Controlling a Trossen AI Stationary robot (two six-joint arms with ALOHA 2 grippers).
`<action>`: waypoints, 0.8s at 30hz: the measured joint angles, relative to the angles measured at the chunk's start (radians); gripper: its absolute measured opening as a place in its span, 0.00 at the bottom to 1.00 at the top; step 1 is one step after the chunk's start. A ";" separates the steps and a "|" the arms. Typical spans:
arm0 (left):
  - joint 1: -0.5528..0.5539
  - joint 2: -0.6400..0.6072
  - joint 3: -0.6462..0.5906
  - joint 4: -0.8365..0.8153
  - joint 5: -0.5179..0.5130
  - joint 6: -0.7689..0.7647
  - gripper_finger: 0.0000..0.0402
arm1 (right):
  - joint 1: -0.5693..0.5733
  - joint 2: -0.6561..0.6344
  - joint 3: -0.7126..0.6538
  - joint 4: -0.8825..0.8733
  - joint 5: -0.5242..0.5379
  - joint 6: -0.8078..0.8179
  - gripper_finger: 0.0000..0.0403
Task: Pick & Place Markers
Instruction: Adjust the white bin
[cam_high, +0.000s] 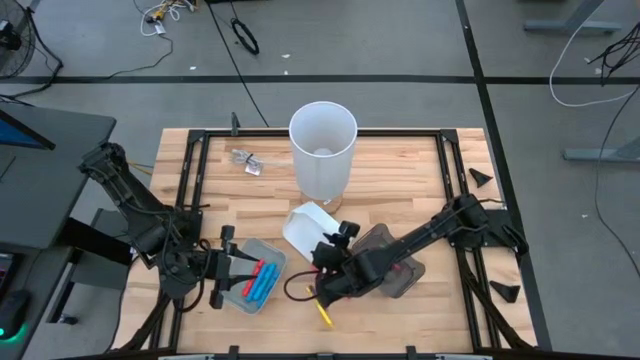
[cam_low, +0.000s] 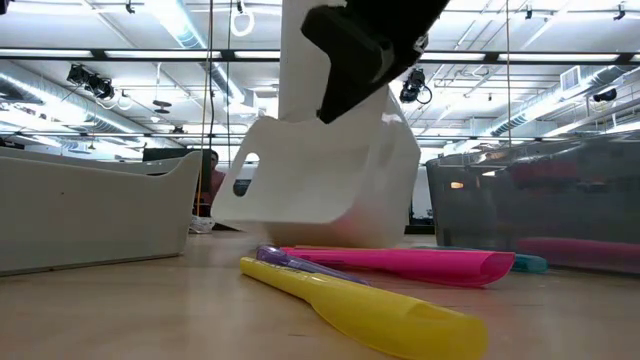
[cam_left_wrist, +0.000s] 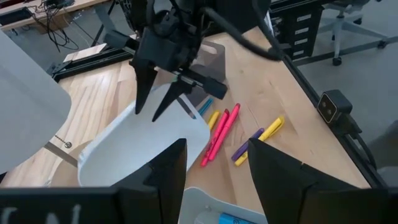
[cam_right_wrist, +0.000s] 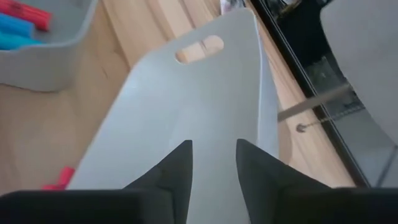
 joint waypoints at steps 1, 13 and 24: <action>0.000 0.000 0.000 0.000 0.000 0.000 0.44 | -0.002 0.000 0.000 -0.010 0.002 0.005 0.30; 0.000 0.000 0.000 0.000 0.002 0.000 0.44 | -0.015 0.000 0.000 -0.042 0.018 -0.009 0.24; 0.000 0.000 0.000 0.000 0.015 -0.005 0.44 | -0.048 0.000 0.000 0.087 -0.024 -0.047 0.24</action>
